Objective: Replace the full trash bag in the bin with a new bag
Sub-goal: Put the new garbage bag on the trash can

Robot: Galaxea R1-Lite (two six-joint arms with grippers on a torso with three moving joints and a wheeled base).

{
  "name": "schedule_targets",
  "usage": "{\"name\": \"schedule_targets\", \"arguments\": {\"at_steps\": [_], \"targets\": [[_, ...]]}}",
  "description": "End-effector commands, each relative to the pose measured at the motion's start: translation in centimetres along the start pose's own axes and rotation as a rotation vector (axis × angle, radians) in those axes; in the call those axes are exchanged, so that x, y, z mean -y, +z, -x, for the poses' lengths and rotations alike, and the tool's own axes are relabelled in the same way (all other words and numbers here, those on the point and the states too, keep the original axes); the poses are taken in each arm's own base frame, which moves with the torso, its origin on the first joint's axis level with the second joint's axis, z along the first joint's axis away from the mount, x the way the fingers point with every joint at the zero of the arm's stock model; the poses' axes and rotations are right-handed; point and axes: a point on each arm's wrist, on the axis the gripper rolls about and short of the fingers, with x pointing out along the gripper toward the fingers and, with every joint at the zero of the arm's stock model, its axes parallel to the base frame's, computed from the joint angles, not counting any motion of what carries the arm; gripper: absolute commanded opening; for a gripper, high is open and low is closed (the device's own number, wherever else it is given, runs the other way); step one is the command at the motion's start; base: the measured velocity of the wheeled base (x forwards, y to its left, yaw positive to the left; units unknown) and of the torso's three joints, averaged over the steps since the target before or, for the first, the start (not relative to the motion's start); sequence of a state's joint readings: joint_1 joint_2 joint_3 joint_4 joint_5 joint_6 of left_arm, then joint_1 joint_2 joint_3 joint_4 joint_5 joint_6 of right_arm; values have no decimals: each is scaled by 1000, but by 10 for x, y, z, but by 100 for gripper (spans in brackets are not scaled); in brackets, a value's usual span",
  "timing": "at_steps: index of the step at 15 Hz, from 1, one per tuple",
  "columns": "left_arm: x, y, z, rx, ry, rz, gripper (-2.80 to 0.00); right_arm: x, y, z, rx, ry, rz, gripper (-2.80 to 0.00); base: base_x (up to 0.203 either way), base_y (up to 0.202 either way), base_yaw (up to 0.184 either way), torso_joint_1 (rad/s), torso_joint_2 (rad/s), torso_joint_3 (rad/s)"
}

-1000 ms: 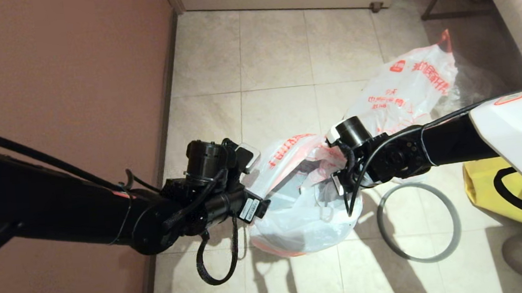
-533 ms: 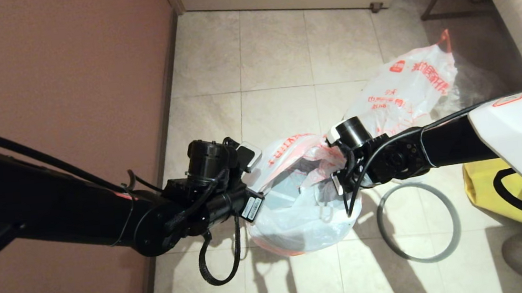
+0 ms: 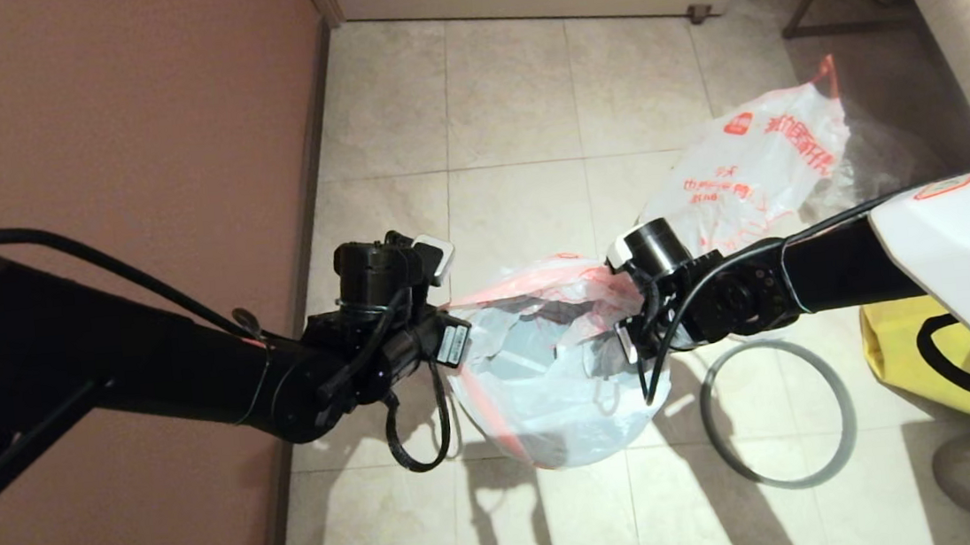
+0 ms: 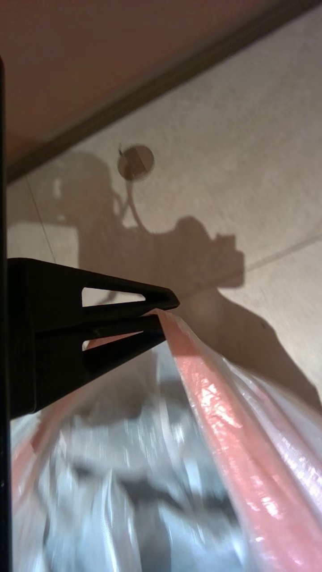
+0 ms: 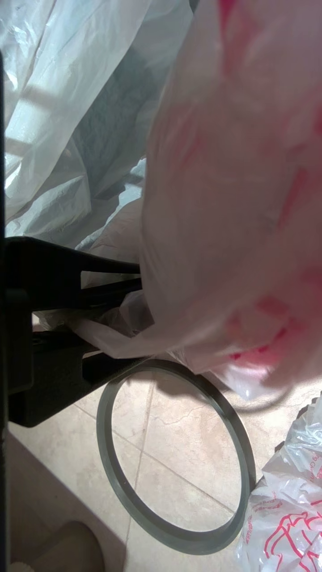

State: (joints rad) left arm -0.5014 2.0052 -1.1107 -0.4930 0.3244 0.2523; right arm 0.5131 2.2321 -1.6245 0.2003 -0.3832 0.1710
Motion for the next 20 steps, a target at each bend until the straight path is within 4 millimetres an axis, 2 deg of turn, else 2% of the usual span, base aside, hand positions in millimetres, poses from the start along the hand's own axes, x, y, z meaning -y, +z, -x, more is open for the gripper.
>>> {"name": "schedule_targets", "arguments": {"at_steps": [1, 3, 5, 8, 10, 12, 13, 16, 18, 20], "targets": [[-5, -16, -20, -58, 32, -29, -280, 1, 1, -2, 12, -3, -9, -280, 0, 0, 0, 0, 0, 0], [-7, -30, -29, -101, 40, -87, -280, 6, 7, -4, 56, -2, -36, -280, 0, 0, 0, 0, 0, 0], [-3, -40, -41, -130, 37, -95, -280, 6, 8, -2, 60, -1, -37, -280, 0, 0, 0, 0, 0, 0], [9, -68, -65, -187, 18, -109, -280, 7, 9, -1, 64, -3, -39, -280, 0, 0, 0, 0, 0, 0], [17, -66, -84, -93, 37, -48, -280, 7, 9, -2, 63, -3, -40, -280, 0, 0, 0, 0, 0, 0], [20, -44, -103, 128, 123, 141, -280, 6, 8, -1, 61, -2, -33, -280, 0, 0, 0, 0, 0, 0], [19, -33, -103, 191, 163, 206, -280, 5, 8, -1, 61, -2, -30, -280, 0, 0, 0, 0, 0, 0], [12, -3, -78, 287, 151, 313, -280, 4, 7, 0, 60, 0, -23, -280, 0, 0, 0, 0, 0, 0], [6, 6, -68, 312, 136, 348, -280, 3, 6, 1, 60, 0, -3, -280, 0, 0, 0, 0, 0, 0], [0, 10, -49, 326, 6, 350, -280, 4, 8, 4, 75, -1, 22, -280, 0, 0, 0, 0, 0, 0]]}}
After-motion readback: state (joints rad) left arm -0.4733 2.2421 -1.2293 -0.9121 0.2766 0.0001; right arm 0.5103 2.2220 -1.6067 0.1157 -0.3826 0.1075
